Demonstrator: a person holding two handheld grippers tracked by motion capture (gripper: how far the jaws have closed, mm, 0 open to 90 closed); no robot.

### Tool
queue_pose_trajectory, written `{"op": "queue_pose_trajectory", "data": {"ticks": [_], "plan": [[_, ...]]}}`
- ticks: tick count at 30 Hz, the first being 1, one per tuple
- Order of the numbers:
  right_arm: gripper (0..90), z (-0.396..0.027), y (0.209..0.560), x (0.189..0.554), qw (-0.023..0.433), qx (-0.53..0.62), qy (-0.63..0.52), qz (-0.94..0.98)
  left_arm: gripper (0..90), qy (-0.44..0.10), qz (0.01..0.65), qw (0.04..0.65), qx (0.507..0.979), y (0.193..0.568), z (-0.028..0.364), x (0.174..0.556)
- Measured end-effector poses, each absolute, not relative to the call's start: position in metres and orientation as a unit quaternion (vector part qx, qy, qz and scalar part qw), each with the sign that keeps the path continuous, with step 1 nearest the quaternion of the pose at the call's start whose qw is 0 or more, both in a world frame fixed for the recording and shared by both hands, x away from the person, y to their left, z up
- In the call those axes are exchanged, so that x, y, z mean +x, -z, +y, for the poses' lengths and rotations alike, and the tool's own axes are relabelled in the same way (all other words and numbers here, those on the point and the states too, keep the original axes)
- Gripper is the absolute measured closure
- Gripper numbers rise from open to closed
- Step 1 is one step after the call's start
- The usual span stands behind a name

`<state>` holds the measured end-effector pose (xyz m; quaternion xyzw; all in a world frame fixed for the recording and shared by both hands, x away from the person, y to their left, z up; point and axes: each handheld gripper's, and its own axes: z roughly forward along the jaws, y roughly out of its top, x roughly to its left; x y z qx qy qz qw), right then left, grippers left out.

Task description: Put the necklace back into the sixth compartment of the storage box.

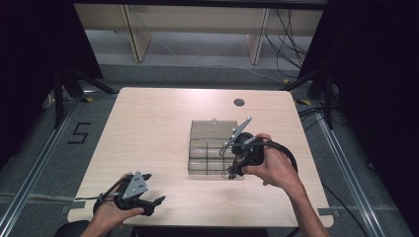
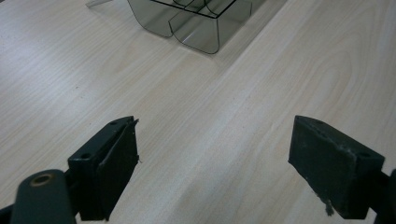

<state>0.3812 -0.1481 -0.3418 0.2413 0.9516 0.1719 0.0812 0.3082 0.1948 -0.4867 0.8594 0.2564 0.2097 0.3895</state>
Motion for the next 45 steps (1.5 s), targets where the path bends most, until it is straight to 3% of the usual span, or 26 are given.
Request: {"op": "queue_pose_trajectory", "data": {"ticks": [25,45], "plan": [[46.3,-0.149,0.353,0.431,0.067,0.274,-0.149,0.948,15.1,-0.21,0.256,0.389,0.86,0.487,0.195,0.309],[46.3,-0.153,0.401,0.457,0.027,0.305,-0.122,0.944,15.1,-0.204,0.258,0.389,0.861,0.487,0.194,0.308]]}}
